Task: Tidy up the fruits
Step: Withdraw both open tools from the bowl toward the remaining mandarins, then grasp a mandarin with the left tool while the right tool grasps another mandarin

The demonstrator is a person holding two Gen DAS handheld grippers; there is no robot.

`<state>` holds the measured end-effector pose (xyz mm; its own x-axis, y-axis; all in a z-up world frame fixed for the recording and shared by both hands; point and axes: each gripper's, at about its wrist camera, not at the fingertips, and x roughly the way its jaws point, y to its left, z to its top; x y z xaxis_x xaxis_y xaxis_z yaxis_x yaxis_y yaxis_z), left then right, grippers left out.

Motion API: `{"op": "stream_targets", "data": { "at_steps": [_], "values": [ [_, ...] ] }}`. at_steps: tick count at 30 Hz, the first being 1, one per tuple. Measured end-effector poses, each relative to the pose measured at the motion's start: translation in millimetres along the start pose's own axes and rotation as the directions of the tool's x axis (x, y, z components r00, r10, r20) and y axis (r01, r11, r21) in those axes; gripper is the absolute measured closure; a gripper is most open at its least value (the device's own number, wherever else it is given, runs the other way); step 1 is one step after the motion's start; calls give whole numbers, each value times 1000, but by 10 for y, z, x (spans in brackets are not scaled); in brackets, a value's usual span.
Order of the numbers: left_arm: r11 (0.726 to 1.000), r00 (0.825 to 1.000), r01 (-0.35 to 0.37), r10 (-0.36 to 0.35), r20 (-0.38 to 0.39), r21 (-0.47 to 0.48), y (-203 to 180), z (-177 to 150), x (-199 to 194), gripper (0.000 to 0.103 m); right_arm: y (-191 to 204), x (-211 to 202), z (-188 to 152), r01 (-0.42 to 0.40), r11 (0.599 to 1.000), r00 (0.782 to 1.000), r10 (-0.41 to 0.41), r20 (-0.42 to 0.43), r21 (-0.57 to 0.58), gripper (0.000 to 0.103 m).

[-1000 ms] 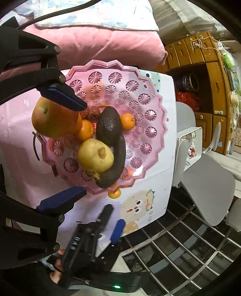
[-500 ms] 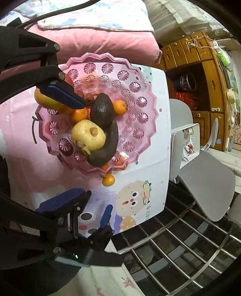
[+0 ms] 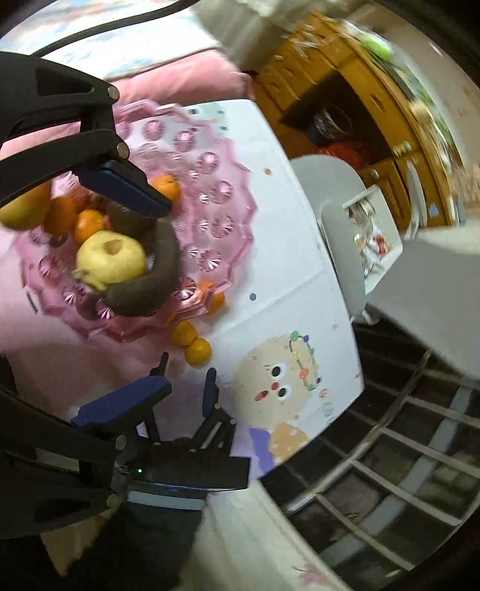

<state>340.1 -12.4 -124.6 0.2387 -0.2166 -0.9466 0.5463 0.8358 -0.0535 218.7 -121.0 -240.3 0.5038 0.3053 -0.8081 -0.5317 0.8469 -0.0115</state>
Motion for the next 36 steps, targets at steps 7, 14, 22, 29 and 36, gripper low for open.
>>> {"op": "stream_targets", "data": {
  "at_steps": [7, 14, 22, 29, 36],
  "values": [
    [970, 997, 13, 6, -74, 244, -278, 317, 290, 16, -87, 207, -9, -17, 1000, 1000, 17, -8, 5, 63],
    [923, 986, 81, -18, -167, 377, -544, 383, 676, 16, -229, 215, -51, -35, 994, 999, 34, 5, 100, 74],
    [874, 971, 122, -6, -240, 471, -764, 345, 1040, 16, -537, -23, -227, 36, 956, 999, -41, 9, 292, 74],
    [796, 955, 89, 102, -277, 599, -989, 253, 1335, 30, -762, -358, -447, 104, 889, 992, -125, 19, 446, 74],
    [735, 934, 45, 210, -290, 676, -1171, 134, 1598, 50, -839, -646, -638, 157, 834, 980, -199, 23, 529, 74]
  ]
}}
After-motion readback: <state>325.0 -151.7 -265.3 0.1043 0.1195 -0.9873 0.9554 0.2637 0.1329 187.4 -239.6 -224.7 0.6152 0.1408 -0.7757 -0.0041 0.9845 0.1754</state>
